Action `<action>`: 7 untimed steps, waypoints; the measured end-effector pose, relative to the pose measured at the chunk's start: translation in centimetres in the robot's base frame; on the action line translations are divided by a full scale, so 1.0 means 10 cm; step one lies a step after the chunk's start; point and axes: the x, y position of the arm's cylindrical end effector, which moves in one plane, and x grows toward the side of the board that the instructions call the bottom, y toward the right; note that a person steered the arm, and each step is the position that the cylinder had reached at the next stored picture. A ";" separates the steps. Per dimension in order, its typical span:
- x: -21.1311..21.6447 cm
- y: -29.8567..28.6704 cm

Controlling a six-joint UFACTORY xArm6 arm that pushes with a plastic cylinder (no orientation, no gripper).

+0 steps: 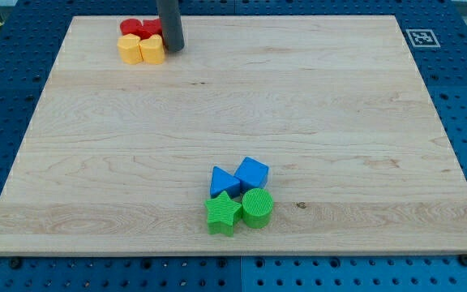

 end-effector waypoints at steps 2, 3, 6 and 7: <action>0.14 0.00; 0.23 0.00; 0.23 0.00; 0.33 -0.03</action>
